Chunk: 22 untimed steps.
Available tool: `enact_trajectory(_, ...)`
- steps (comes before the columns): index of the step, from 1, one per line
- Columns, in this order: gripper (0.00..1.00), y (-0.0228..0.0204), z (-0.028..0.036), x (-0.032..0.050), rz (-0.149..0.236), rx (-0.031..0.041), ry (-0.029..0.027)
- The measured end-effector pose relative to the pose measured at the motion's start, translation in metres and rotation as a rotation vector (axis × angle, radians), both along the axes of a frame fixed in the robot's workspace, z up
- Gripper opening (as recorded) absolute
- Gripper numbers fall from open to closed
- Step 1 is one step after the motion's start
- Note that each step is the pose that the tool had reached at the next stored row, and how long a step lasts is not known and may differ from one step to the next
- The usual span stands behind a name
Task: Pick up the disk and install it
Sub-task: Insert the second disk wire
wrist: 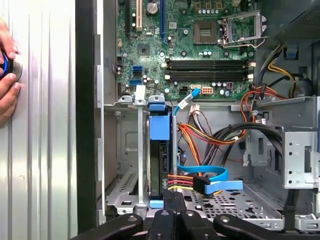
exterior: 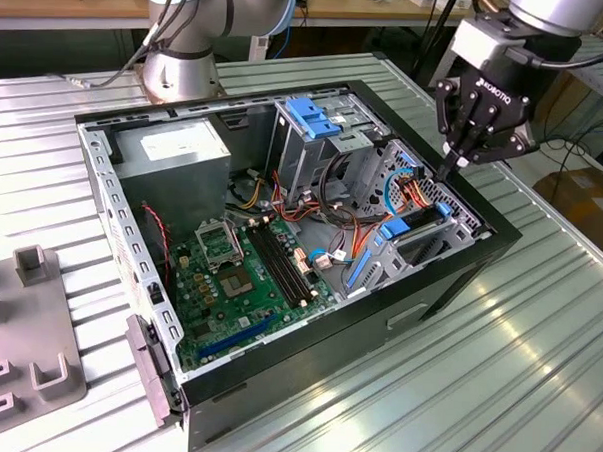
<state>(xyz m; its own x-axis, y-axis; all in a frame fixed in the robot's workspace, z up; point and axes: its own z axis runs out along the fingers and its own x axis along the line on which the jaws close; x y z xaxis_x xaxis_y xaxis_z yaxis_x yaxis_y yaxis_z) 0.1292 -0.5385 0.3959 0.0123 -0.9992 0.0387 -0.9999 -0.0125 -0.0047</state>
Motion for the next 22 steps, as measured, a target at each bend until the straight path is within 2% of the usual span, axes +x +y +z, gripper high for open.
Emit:
enact_trajectory(2,0.1,0.0032,0.0002,-0.0004,0.0,-0.0002,0.0011)
enact_trajectory(4,0.1,0.0079,0.0002,-0.0049,0.0,-0.0003,0.0021)
enact_trajectory(8,0.1,0.0119,-0.0001,-0.0132,0.002,-0.0003,0.0039)
enact_trajectory(10,0.1,0.0165,-0.0007,-0.0145,0.004,-0.0003,0.0042)
enact_trajectory(11,0.1,0.0197,-0.0018,-0.0145,0.004,-0.0029,0.0047)
enact_trajectory(12,0.1,0.0225,-0.0022,-0.0145,0.004,-0.0107,0.0049)
enact_trajectory(13,0.1,0.0265,-0.0026,-0.0146,0.004,-0.0281,0.0049)
enact_trajectory(14,0.1,0.0293,-0.0029,-0.0146,0.004,-0.0391,0.0049)
enact_trajectory(15,0.1,0.0327,-0.0029,-0.0146,0.004,-0.0543,0.0049)
enact_trajectory(16,0.1,0.0349,-0.0033,-0.0146,0.004,-0.0624,0.005)
enact_trajectory(22,0.11,0.0386,-0.0068,-0.0146,0.009,-0.0643,0.0048)
